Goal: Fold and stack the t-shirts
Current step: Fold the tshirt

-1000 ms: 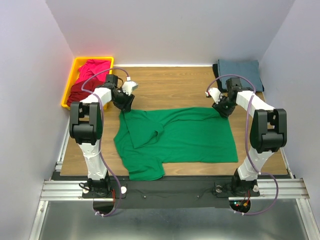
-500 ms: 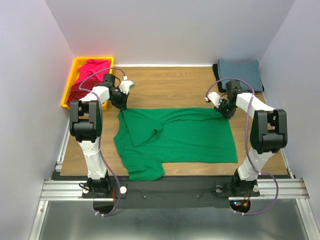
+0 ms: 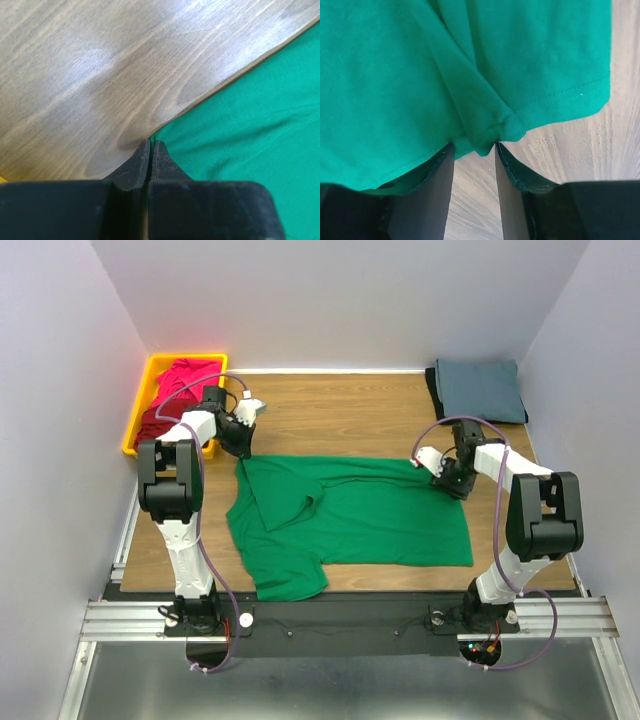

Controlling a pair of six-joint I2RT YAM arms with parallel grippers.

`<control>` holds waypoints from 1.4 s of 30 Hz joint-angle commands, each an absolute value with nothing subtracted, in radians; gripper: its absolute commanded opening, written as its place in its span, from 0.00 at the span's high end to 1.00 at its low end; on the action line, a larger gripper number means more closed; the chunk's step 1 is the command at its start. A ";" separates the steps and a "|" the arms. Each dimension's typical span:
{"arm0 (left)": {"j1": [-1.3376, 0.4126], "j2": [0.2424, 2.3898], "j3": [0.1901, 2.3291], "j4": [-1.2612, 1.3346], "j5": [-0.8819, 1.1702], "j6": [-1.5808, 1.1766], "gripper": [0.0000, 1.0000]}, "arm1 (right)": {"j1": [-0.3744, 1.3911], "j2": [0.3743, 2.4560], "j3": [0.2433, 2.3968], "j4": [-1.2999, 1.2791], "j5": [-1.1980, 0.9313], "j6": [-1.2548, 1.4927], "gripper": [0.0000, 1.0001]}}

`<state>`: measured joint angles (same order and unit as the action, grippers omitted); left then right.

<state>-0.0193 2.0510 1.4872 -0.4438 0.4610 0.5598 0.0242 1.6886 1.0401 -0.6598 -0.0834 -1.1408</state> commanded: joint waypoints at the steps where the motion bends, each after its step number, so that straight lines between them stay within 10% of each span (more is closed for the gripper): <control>1: -0.011 2.020 1.519 -0.460 0.485 0.575 0.80 | 0.028 1.634 1.075 -0.630 -0.078 -1.115 0.55; 8: -0.008 1.809 1.490 -0.528 0.600 0.686 0.42 | 0.005 1.612 1.297 -0.787 -0.253 -0.997 0.45; 27: -0.485 1.577 1.074 -0.341 0.423 0.506 0.38 | -0.020 2.063 1.658 -0.811 -0.334 -0.690 0.51; 29: -0.515 1.601 1.074 -0.324 0.414 0.502 0.24 | -0.020 2.075 1.648 -0.805 -0.324 -0.699 0.51; 39: -0.569 1.713 1.121 -0.291 0.439 0.457 0.27 | -0.021 2.098 1.614 -0.781 -0.293 -0.716 0.63; 42: -0.575 1.732 1.131 -0.291 0.434 0.459 0.51 | -0.020 2.100 1.614 -0.776 -0.287 -0.719 0.65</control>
<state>-0.5655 1.7321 1.0870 -0.3115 0.4309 0.4709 -0.0139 2.0960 1.6131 -0.8047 -0.3019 -0.7143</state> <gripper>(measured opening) 0.593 0.357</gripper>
